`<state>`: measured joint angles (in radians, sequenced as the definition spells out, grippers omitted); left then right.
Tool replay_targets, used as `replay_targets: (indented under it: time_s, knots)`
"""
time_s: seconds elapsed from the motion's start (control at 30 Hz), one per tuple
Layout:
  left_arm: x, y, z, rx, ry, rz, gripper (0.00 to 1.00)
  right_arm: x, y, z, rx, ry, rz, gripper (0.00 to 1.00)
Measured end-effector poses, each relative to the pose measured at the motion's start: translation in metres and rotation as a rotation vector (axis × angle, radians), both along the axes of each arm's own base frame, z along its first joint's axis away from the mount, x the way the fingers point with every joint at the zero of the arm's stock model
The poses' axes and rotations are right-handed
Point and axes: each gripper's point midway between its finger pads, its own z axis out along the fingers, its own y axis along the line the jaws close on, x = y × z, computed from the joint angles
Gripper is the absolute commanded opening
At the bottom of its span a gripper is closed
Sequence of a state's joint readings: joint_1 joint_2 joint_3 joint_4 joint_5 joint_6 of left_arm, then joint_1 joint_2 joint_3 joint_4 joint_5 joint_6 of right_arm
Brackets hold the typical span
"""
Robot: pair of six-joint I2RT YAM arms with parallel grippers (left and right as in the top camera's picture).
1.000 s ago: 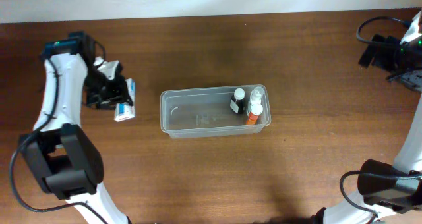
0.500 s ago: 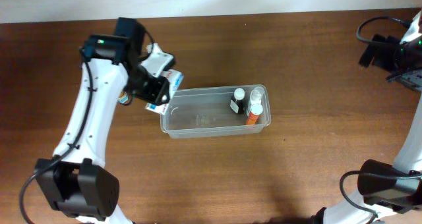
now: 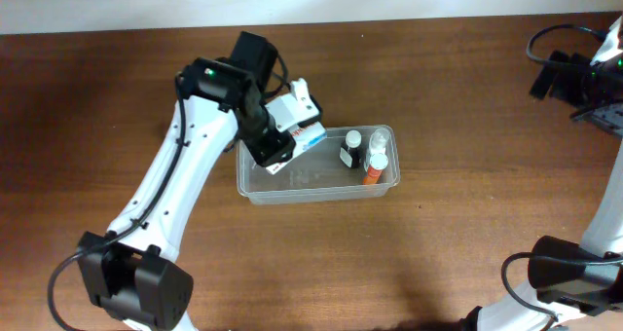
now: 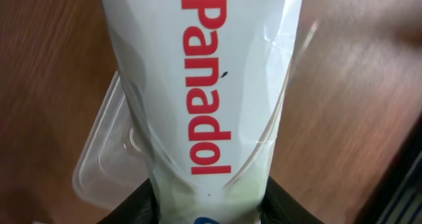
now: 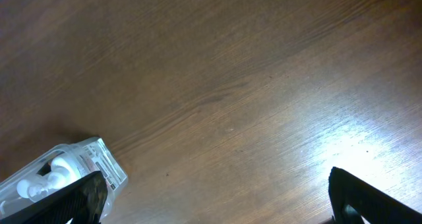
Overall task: Pack container
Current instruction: 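Carry the Panadol box right into the container and lower it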
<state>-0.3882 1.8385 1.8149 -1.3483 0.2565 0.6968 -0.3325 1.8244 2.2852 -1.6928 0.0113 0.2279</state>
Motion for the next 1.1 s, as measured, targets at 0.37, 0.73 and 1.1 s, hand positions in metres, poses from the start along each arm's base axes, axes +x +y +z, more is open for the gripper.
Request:
replay_targets:
  time_s: [0.37,0.73,1.1]
  knots:
    - [-0.002,0.004,-0.024,0.064,-0.048,-0.206,0.34,0.000,0.000,0.000,0.000,0.000,0.000,0.98]
    - [0.007,0.002,-0.068,0.075,-0.110,-0.308,0.36,0.000,0.000,0.000,0.000,0.000,0.000,0.98]
    - [0.023,-0.005,-0.095,0.053,-0.202,-0.314,0.36,0.000,0.000,0.000,0.000,-0.001,0.000,0.98]
